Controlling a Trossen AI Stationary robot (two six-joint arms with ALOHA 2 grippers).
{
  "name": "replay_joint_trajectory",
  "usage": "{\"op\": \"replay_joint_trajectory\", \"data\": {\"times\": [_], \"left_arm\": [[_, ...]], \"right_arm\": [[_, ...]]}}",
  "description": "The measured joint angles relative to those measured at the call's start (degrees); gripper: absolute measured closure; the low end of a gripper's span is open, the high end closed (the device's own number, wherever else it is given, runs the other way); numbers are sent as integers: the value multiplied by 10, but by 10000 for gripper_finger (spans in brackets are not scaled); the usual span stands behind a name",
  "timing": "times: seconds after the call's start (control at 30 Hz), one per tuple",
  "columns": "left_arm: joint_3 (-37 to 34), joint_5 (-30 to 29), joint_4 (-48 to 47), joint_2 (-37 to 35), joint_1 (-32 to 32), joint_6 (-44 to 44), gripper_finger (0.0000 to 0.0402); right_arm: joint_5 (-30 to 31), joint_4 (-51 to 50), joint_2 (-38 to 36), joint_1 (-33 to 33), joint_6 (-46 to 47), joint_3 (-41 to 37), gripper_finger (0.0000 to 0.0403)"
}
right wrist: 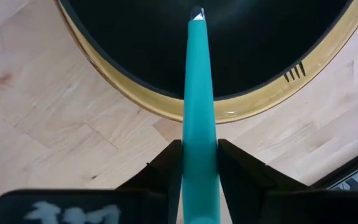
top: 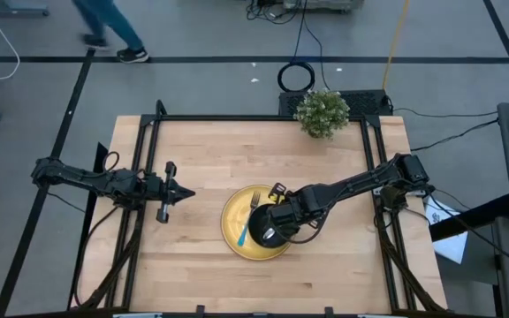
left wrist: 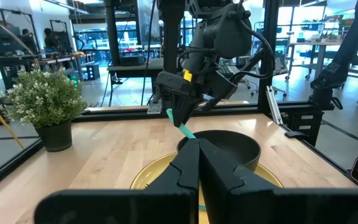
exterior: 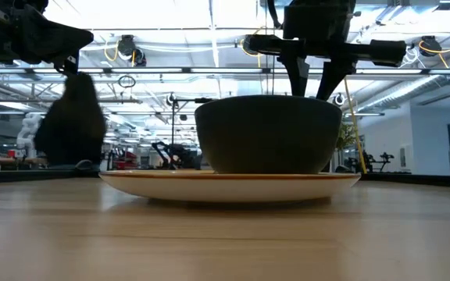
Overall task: Set table place
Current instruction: Put the blue spoon into the black bowl
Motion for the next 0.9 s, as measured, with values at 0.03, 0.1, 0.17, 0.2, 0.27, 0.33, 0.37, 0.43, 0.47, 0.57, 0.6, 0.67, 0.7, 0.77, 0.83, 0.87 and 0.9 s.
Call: {"op": "replay_joint_trajectory", "data": {"times": [0.03, 0.1, 0.17, 0.2, 0.27, 0.33, 0.37, 0.43, 0.47, 0.57, 0.6, 0.67, 0.7, 0.77, 0.83, 0.87, 0.9], "left_arm": [[0, 0, 0, 0, 0, 0, 394], [0, 0, 0, 0, 0, 0, 394], [0, 0, 0, 0, 0, 0, 394], [0, 0, 0, 0, 0, 0, 394], [0, 0, 0, 0, 0, 0, 394], [0, 0, 0, 0, 0, 0, 394], [0, 0, 0, 0, 0, 0, 394], [0, 0, 0, 0, 0, 0, 394], [0, 0, 0, 0, 0, 0, 394], [0, 0, 0, 0, 0, 0, 394], [0, 0, 0, 0, 0, 0, 394], [0, 0, 0, 0, 0, 0, 394], [0, 0, 0, 0, 0, 0, 394], [0, 0, 0, 0, 0, 0, 394], [0, 0, 0, 0, 0, 0, 394], [0, 0, 0, 0, 0, 0, 394], [0, 0, 0, 0, 0, 0, 394]], "right_arm": [[0, 2, 0, 0, -1, 0, 312], [0, 7, 0, 0, -4, 0, 311], [0, 8, 0, 0, -10, 0, 310], [0, 8, 0, 0, -11, 0, 310], [0, 8, 0, 0, -11, 0, 310], [0, 8, 0, 0, -11, 0, 310], [0, 8, 0, 0, -11, 0, 310], [0, 8, 0, 0, -11, 0, 310], [0, 8, 0, 0, -11, 0, 310], [0, 8, 0, 0, -11, 0, 309], [0, 9, 0, 0, -11, 0, 309], [0, 9, 0, 0, -11, 0, 309], [0, 10, 0, 0, -11, 0, 309], [0, 11, 0, 0, -11, 0, 309], [0, 12, 0, 0, -11, 0, 309], [0, 12, 0, 0, -11, 0, 309], [0, 12, 0, 0, -11, 0, 309]]}}
